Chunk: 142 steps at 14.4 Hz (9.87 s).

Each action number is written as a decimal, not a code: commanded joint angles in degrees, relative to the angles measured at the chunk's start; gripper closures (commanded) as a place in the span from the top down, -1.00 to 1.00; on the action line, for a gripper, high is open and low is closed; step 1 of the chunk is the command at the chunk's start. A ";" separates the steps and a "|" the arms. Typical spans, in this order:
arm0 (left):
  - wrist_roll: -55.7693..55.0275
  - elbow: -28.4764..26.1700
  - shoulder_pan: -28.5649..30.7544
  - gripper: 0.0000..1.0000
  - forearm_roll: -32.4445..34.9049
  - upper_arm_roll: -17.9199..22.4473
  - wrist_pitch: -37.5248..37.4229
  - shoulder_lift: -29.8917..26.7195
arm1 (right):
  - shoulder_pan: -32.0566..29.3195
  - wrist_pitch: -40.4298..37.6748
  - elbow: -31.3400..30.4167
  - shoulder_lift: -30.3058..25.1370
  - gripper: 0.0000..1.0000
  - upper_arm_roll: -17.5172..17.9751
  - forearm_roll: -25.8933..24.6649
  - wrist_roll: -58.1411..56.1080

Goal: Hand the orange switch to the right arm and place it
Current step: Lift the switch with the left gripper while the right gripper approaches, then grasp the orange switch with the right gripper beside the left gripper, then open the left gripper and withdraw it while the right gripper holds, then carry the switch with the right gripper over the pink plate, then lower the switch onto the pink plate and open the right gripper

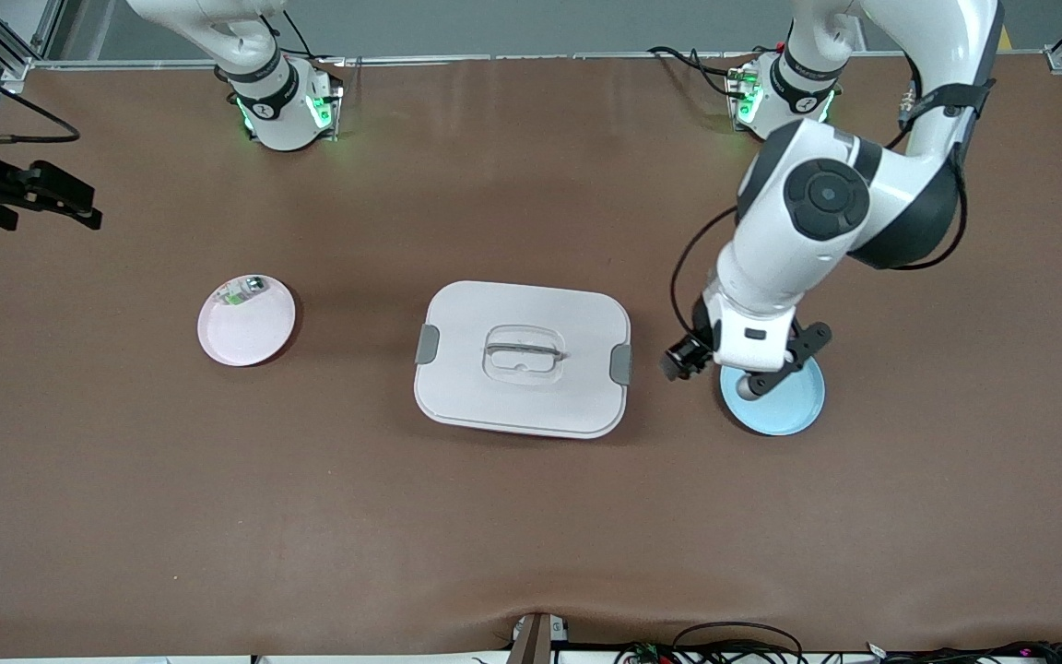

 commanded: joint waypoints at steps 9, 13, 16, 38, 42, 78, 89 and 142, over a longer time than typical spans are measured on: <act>-27.62 12.19 -8.26 -1.00 -10.85 -0.55 -0.62 4.88 | 7.71 -2.89 -3.80 -2.06 1.00 -0.47 17.90 15.16; -34.92 12.38 -10.98 -1.00 -16.99 -0.81 2.97 5.32 | 8.15 14.38 -23.71 -13.63 1.00 0.23 27.40 15.80; -36.52 12.38 -11.78 -1.00 -24.36 -0.81 3.34 5.58 | 12.44 26.19 -33.69 -18.94 1.00 0.85 31.87 15.80; -48.03 13.34 -18.81 -1.00 -35.38 -1.69 7.91 8.92 | 24.23 42.56 -29.39 -4.88 1.00 1.90 40.77 24.76; -48.03 13.34 -18.81 -1.00 -35.38 -1.78 7.91 8.92 | 25.64 41.68 -29.66 -5.06 1.00 1.90 40.77 24.85; 6.67 12.99 1.12 1.00 3.46 0.86 -20.11 -4.16 | 14.58 13.91 -29.64 -14.89 -1.00 0.76 3.78 -20.98; 46.51 11.67 15.20 1.00 4.79 2.61 -31.36 -13.12 | -0.20 35.15 -45.90 -16.04 -1.00 0.67 -2.02 -64.34; 59.11 4.12 18.89 1.00 6.99 1.74 -34.98 -22.45 | -6.79 73.70 -54.97 10.16 1.00 0.93 -3.97 -78.42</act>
